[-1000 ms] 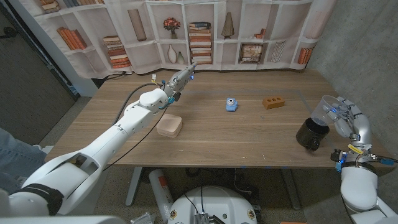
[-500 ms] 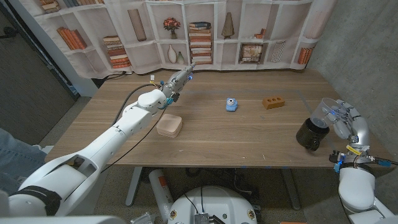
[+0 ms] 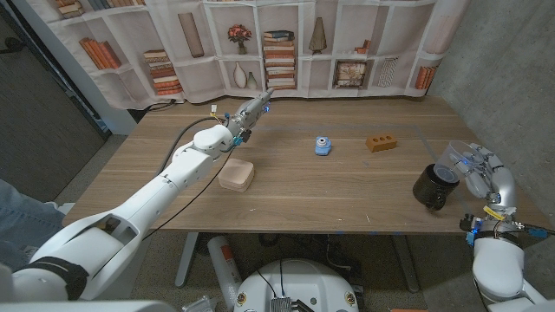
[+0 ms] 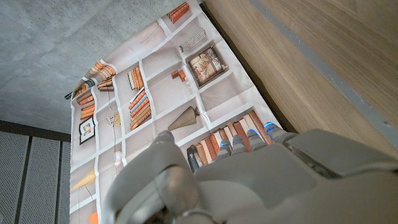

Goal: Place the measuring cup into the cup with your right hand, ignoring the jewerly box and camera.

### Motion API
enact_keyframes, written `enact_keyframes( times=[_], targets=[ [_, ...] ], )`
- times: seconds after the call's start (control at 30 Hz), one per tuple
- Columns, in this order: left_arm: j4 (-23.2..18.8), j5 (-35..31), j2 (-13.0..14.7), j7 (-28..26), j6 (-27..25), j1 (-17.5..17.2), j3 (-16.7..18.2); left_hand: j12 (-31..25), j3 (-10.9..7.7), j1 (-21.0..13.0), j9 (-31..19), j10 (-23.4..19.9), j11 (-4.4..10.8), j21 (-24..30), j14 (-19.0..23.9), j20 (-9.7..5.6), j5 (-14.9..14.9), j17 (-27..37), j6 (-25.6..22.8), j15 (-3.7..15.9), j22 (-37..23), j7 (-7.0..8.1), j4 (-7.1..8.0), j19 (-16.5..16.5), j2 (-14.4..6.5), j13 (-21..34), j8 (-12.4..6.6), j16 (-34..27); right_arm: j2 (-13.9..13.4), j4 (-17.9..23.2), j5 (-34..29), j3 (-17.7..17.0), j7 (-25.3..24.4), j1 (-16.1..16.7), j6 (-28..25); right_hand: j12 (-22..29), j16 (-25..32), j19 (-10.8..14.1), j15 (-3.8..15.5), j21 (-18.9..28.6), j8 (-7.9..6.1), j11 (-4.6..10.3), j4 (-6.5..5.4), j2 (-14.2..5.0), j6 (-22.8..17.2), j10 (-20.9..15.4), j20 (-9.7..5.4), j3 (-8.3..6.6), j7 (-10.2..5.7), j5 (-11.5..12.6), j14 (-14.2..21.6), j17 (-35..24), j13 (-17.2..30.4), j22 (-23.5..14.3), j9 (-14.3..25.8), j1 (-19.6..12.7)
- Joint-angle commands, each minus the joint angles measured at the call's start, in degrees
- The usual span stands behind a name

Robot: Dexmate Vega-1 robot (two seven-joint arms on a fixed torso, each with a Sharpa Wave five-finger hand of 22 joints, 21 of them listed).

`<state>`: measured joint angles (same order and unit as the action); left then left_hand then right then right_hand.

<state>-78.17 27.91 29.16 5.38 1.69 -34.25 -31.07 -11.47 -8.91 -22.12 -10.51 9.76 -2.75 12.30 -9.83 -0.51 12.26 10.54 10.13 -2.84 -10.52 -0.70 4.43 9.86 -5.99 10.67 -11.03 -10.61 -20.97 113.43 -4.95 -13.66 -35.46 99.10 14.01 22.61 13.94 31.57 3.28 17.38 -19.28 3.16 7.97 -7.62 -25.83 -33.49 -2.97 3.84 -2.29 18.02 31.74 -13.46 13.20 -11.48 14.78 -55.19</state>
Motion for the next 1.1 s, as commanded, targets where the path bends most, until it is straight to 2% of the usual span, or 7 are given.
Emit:
enact_keyframes(
  times=[0.03, 0.3, 0.5, 0.67, 1.1],
  targets=[
    [0.4, -0.4, -0.4, 0.3, -0.1, 0.6, -0.6, -0.5, 0.37, -0.3, -0.3, 1.4, 0.12, 0.2, -4.8, -0.19, 0.0, 0.1, 0.0, 0.21, -0.3, 0.4, -0.08, 6.1, -0.3, 0.2, -0.21, -0.2, 0.3, -2.3, 0.6, 0.8, -1.0, -0.6, 1.4, 0.1, -0.1, 0.5, 5.44, -0.1, -0.3, -0.06, -1.4, -0.96, -3.3, -0.5, -5.42, -1.87, -2.59, -0.1, 0.4, -0.2, 0.3, -0.1, 0.2, -0.4],
    [0.8, -0.5, -0.6, 0.6, -0.6, 1.1, -0.9, -0.5, 0.38, -0.3, -0.3, 1.4, 0.23, 0.2, -4.8, -0.14, 0.0, 0.1, 0.0, 0.2, -0.3, 0.42, -0.09, 6.2, -0.3, 0.2, -0.22, -0.2, 0.0, -4.0, 0.7, 2.0, -1.6, -1.8, 2.0, 0.0, -0.2, 0.5, 5.4, -0.1, -0.33, 0.27, -1.43, -0.95, -3.5, -0.5, -5.44, -1.95, -2.57, -0.2, 0.5, -0.2, 0.3, -0.1, 0.2, -0.4],
    [1.2, -0.6, -0.7, 0.8, -0.8, 1.4, -1.0, -0.5, 0.39, -0.3, -0.3, 1.4, 0.22, 0.2, -4.8, -0.16, 0.0, 0.1, 0.0, 0.22, -0.3, 0.41, -0.1, 6.2, -0.4, 0.2, -0.2, -0.1, -0.6, -4.8, 0.9, 3.0, -1.9, -2.6, 1.8, 0.0, -0.2, 0.5, 5.5, -0.1, -0.3, -0.24, -1.43, -0.92, -3.6, -0.6, -5.5, -2.03, -2.67, -0.3, 0.4, -0.2, 0.3, -0.1, 0.2, -0.5],
    [1.4, -0.6, -0.6, 1.0, -0.9, 1.5, -1.0, -0.5, 0.4, -0.3, -0.3, 1.4, 0.19, 0.2, -4.8, -0.19, 0.0, 0.1, 0.0, 0.25, -0.3, 0.41, -0.1, 6.2, -0.4, 0.2, -0.21, -0.1, -1.0, -5.0, 1.1, 3.7, -2.2, -2.8, 1.3, 0.0, -0.2, 0.5, 5.56, -0.2, -0.29, 0.13, -1.45, -0.89, -3.7, -0.6, -5.48, -2.06, -2.66, -0.3, 0.4, -0.2, 0.3, -0.1, 0.2, -0.5],
    [2.5, -1.0, -1.1, 1.5, -1.0, 2.4, -1.5, -0.4, 0.43, -0.3, -0.3, 1.4, 0.23, 0.1, -4.8, -0.13, 0.0, 0.1, 0.0, 0.24, -0.3, 0.33, -0.12, 6.3, -0.4, 0.2, -0.21, -0.1, -1.6, -5.8, 2.4, 5.0, -3.1, -2.9, 1.3, -0.1, -0.3, 0.5, 5.48, -0.2, -0.18, -0.06, -1.51, -0.81, -3.7, -0.5, -5.49, -2.11, -2.58, -0.4, 0.2, -0.3, 0.3, -0.1, 0.3, -0.4]
  ],
)
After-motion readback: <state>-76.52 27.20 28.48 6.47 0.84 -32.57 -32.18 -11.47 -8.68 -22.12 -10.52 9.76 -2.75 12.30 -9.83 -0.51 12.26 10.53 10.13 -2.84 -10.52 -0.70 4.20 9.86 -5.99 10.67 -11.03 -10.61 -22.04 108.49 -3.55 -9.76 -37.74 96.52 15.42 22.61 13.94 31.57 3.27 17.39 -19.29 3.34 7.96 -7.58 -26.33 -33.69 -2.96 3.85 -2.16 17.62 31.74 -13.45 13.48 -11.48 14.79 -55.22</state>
